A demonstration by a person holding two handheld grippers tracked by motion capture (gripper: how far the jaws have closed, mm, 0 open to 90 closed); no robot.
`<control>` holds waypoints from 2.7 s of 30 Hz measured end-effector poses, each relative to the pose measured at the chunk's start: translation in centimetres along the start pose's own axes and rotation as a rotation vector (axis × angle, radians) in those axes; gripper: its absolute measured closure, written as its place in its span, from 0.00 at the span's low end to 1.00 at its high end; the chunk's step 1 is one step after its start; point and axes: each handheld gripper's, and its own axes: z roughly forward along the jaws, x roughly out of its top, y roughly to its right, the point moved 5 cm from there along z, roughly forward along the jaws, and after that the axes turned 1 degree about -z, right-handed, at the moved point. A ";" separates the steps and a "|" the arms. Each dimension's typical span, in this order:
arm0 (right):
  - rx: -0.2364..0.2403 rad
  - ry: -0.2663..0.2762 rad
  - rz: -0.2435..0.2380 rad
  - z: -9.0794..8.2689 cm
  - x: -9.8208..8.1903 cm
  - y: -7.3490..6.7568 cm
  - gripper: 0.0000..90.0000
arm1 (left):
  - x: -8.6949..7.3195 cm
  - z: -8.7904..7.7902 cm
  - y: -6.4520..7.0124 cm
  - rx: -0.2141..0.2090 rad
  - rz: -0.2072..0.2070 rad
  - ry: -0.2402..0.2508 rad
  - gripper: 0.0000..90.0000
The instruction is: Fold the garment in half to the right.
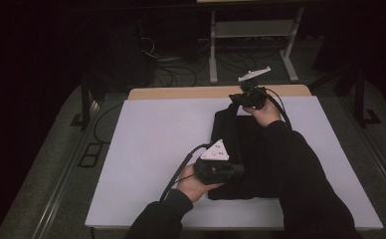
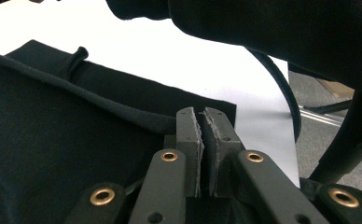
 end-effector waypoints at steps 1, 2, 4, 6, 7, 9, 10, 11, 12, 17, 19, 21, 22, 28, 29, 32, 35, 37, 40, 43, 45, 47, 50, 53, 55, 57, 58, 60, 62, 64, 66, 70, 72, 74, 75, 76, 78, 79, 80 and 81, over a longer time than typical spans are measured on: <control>-0.001 0.001 0.003 -0.1 -0.1 0.2 0.92 | 0.1 0.1 0.0 -0.002 0.001 -0.002 0.93; -0.005 -0.001 0.004 -0.2 -0.2 0.3 0.92 | 0.1 0.3 0.1 -0.006 0.000 0.001 0.93; -0.008 -0.004 0.010 -0.4 -0.4 0.6 0.92 | 0.3 0.6 0.2 -0.010 0.001 0.001 0.93; -0.012 -0.002 0.008 -0.5 -0.5 0.9 0.92 | 0.4 0.9 0.3 -0.015 0.003 0.003 0.93; -0.010 -0.003 0.014 -0.6 -0.6 0.9 0.92 | 0.5 1.0 0.3 -0.018 0.008 -0.001 0.93; -0.015 -0.001 0.016 -0.7 -0.8 1.1 0.92 | 0.6 1.3 0.4 -0.024 0.009 0.001 0.93; -0.015 0.001 0.016 -0.8 -0.8 1.2 0.92 | 0.7 1.5 0.5 -0.027 0.008 0.003 0.93; -0.016 0.000 0.017 -0.8 -0.9 1.3 0.92 | 0.8 1.7 0.6 -0.029 0.008 0.003 0.93; -0.016 -0.002 0.018 -0.8 -1.0 1.4 0.92 | 0.9 1.8 0.6 -0.031 0.009 0.002 0.93; -0.018 -0.002 0.028 -0.9 -1.5 1.9 0.92 | 1.3 2.5 0.8 -0.039 0.015 -0.004 0.93; -0.022 0.001 0.029 -1.0 -1.6 2.1 0.92 | 1.4 2.7 0.8 -0.043 0.016 -0.003 0.93; -0.024 0.003 0.028 -1.1 -1.8 2.3 0.92 | 1.5 3.1 0.9 -0.049 0.017 -0.004 0.93; -0.023 0.000 0.032 -1.2 -1.9 2.4 0.92 | 1.5 3.2 0.9 -0.050 0.021 -0.007 0.93; -0.033 -0.001 0.047 -1.5 -2.7 3.3 0.92 | 1.7 4.2 1.3 -0.064 0.019 -0.009 0.93; -0.034 -0.002 0.049 -1.6 -2.8 3.4 0.92 | 1.7 4.3 1.3 -0.067 0.021 -0.012 0.93; -0.037 -0.007 0.055 -1.6 -3.1 3.9 0.92 | 1.7 4.7 1.4 -0.070 0.019 -0.013 0.92; -0.036 -0.005 0.057 -1.6 -3.3 4.1 0.92 | 1.8 5.0 1.5 -0.073 0.016 -0.016 0.93; -0.035 -0.005 0.058 -1.6 -3.4 4.1 0.92 | 1.8 5.2 1.5 -0.074 0.015 -0.018 0.92; -0.035 -0.002 0.056 -1.7 -3.5 4.3 0.92 | 1.9 5.4 1.5 -0.076 0.018 -0.022 0.93; -0.037 -0.002 0.060 -1.8 -3.6 4.5 0.92 | 2.0 5.7 1.6 -0.078 0.018 -0.023 0.92; -0.038 -0.001 0.065 -1.8 -3.8 4.7 0.92 | 2.1 5.9 1.7 -0.080 0.020 -0.024 0.92; -0.039 0.000 0.065 -1.9 -3.9 4.9 0.92 | 2.2 6.1 1.7 -0.081 0.019 -0.022 0.92; -0.042 -0.001 0.072 -2.0 -4.3 5.2 0.92 | 2.2 6.4 1.7 -0.084 0.023 -0.033 0.93; -0.045 -0.010 0.080 -2.0 -4.9 5.6 0.92 | 2.2 6.8 1.8 -0.081 0.027 -0.047 0.92; -0.046 -0.013 0.093 -1.9 -5.4 5.9 0.92 | 2.2 7.1 1.9 -0.081 0.029 -0.056 0.92; -0.049 -0.015 0.107 -1.9 -5.8 6.3 0.92 | 2.3 7.4 2.0 -0.082 0.021 -0.052 0.93; -0.046 -0.015 0.115 -1.8 -6.1 6.5 0.92 | 2.3 7.5 2.1 -0.083 0.022 -0.057 0.92; -0.045 -0.018 0.124 -1.8 -6.6 6.8 0.91 | 2.3 7.8 2.1 -0.084 0.023 -0.060 0.92; -0.039 -0.010 0.137 -1.7 -7.0 7.1 0.91 | 2.2 8.1 2.1 -0.086 0.021 -0.068 0.92; -0.031 -0.005 0.153 -1.6 -7.4 7.2 0.91 | 2.1 8.3 2.1 -0.085 0.022 -0.078 0.92; -0.029 -0.004 0.161 -1.5 -7.8 7.4 0.91 | 2.0 8.5 2.1 -0.087 0.026 -0.085 0.92; -0.023 -0.001 0.187 -1.3 -8.5 7.7 0.91 | 1.8 8.9 2.1 -0.086 0.020 -0.098 0.92; -0.016 0.002 0.203 -1.3 -8.7 7.7 0.91 | 1.8 9.1 2.2 -0.086 0.020 -0.105 0.92; -0.013 0.000 0.211 -1.2 -9.0 7.9 0.90 | 1.8 9.3 2.2 -0.086 0.024 -0.108 0.92; -0.013 -0.001 0.220 -1.2 -9.2 7.9 0.90 | 1.8 9.3 2.2 -0.086 0.024 -0.110 0.92; -0.012 -0.002 0.224 -1.2 -9.3 8.0 0.90 | 1.7 9.4 2.2 -0.084 0.024 -0.112 0.92; -0.009 -0.001 0.235 -1.2 -9.6 8.1 0.90 | 1.7 9.6 2.2 -0.080 0.025 -0.120 0.92; -0.010 -0.002 0.238 -1.2 -9.8 8.2 0.89 | 1.7 9.7 2.2 -0.081 0.026 -0.123 0.92; -0.011 -0.006 0.240 -1.2 -9.9 8.2 0.89 | 1.6 9.8 2.3 -0.082 0.022 -0.126 0.92; -0.012 -0.011 0.243 -1.2 -10.0 8.3 0.89 | 1.6 9.9 2.3 -0.081 0.024 -0.128 0.92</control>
